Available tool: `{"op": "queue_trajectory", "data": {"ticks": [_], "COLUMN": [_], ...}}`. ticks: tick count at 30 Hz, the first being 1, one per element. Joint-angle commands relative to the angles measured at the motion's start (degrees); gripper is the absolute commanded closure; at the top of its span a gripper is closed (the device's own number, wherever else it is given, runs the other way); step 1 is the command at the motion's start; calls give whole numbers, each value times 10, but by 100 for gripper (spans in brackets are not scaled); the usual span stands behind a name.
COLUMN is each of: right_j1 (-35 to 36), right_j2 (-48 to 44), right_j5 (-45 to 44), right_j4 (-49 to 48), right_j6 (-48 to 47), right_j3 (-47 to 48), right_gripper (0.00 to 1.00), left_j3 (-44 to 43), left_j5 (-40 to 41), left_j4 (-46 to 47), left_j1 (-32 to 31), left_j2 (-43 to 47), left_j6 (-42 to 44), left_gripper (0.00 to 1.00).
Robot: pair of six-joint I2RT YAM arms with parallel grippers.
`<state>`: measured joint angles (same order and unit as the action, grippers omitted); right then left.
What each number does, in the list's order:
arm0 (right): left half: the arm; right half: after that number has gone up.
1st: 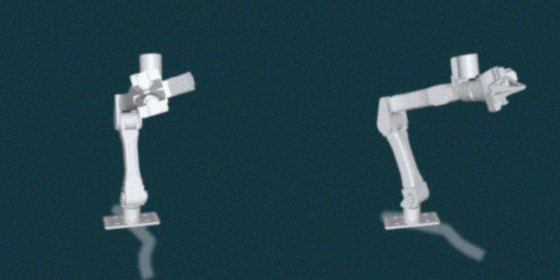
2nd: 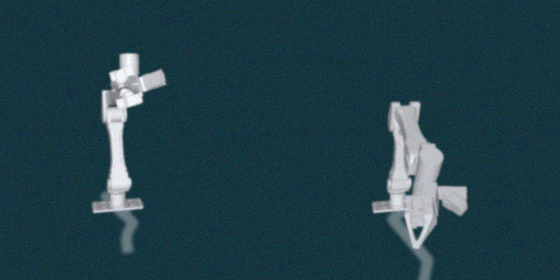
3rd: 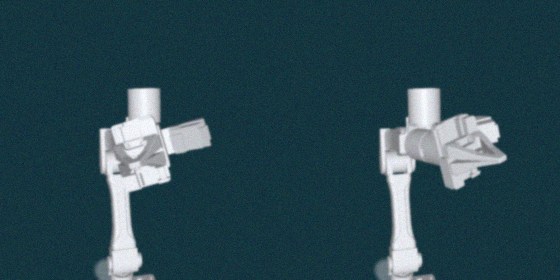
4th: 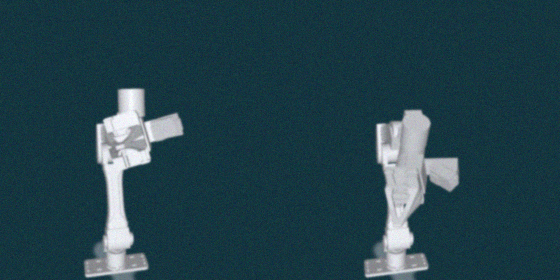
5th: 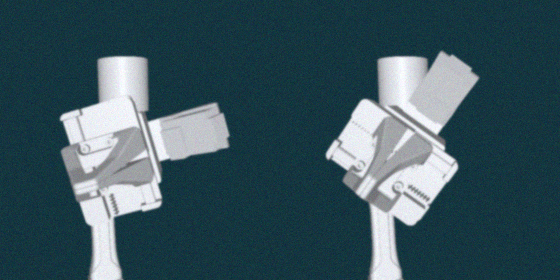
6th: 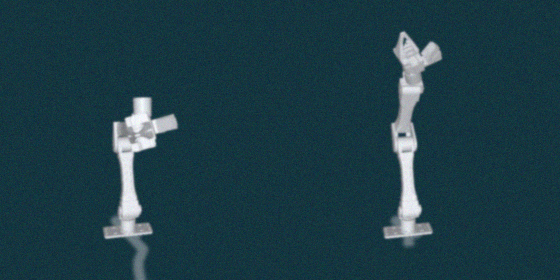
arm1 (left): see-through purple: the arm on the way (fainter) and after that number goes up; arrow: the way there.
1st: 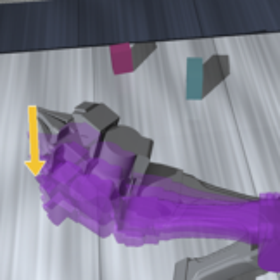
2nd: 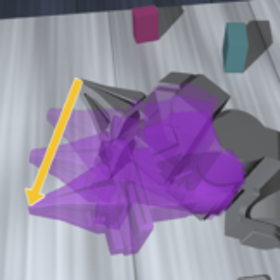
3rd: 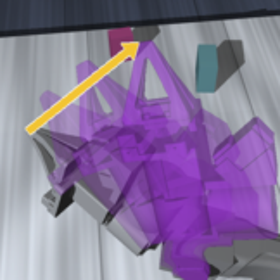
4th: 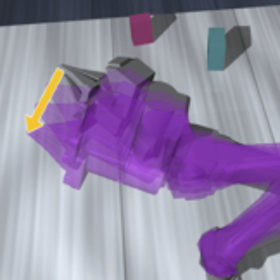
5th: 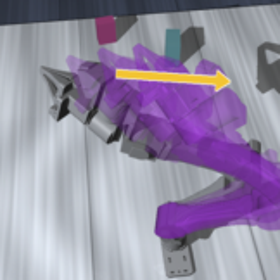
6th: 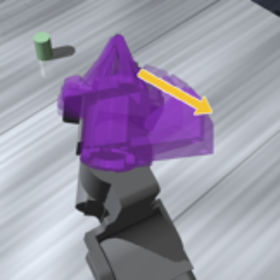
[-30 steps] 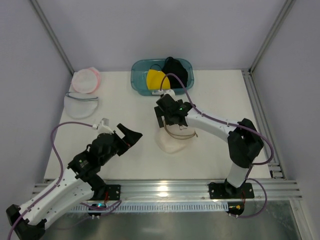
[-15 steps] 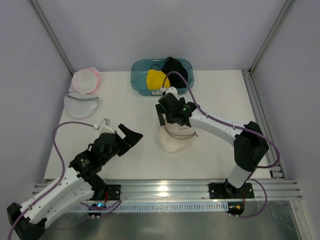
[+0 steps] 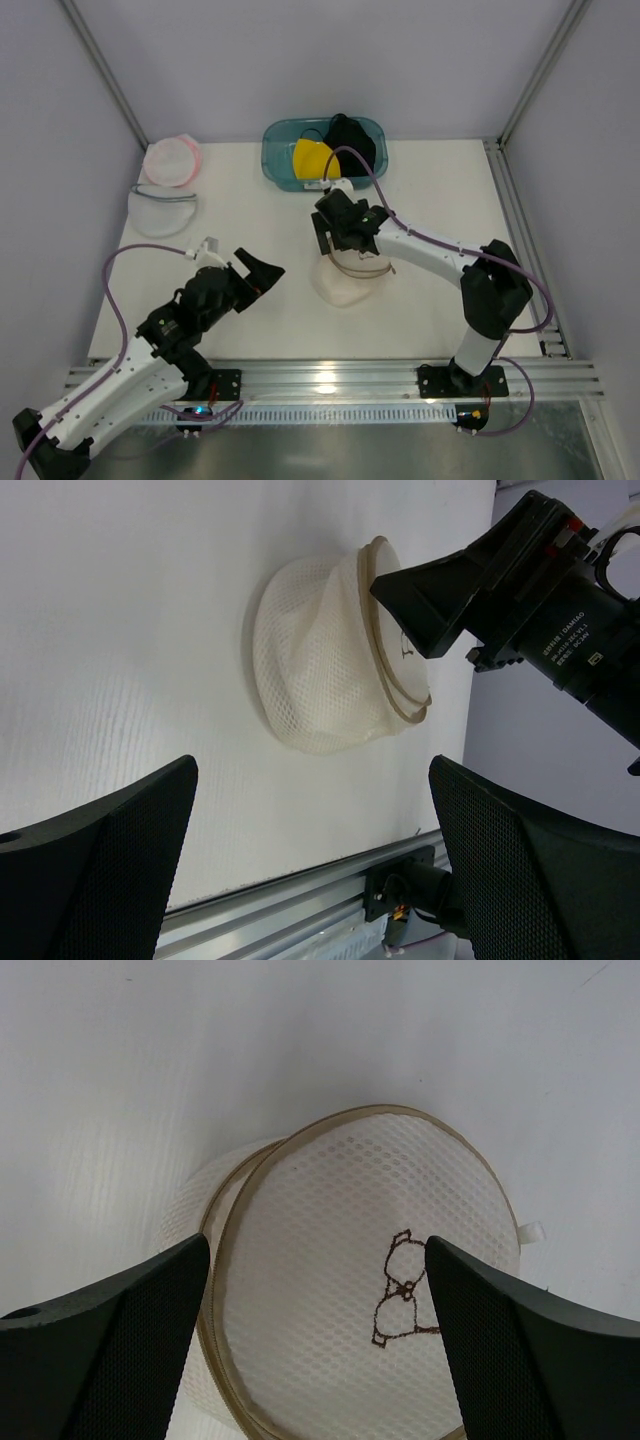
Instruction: Unzip the laundry bag and remove the bra
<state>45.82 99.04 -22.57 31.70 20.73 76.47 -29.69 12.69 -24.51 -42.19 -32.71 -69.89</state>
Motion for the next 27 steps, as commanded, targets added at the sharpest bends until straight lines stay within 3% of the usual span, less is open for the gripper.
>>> {"op": "queue_trajectory", "data": {"ticks": [1,17,20,21,24,25,27], "right_j1": [4,38,42,42,42,42,42], "right_j2": [3,3,17,19,24,24,19], "right_j5": [-6,23,10,5,-24,-33,-54], "right_j4": [-6,-16,-2,1,14,23,29], "right_j6": [9,10,13,16,29,33,36], "right_j3": [-11,-26,-17,-15,-15,-15,-17], "right_gripper": [9,13,18,21,42,55,69], "left_j3": [2,2,1,2,2,2,2], "left_j5": [17,19,19,20,23,23,24], "left_j4": [-5,-4,-5,-6,-11,-12,-12], "left_j1": [3,2,3,3,3,3,3], "left_j2": [7,6,7,9,14,15,19], "left_j6": [7,6,6,6,6,7,6], "left_gripper": [1,1,0,1,0,0,1]}}
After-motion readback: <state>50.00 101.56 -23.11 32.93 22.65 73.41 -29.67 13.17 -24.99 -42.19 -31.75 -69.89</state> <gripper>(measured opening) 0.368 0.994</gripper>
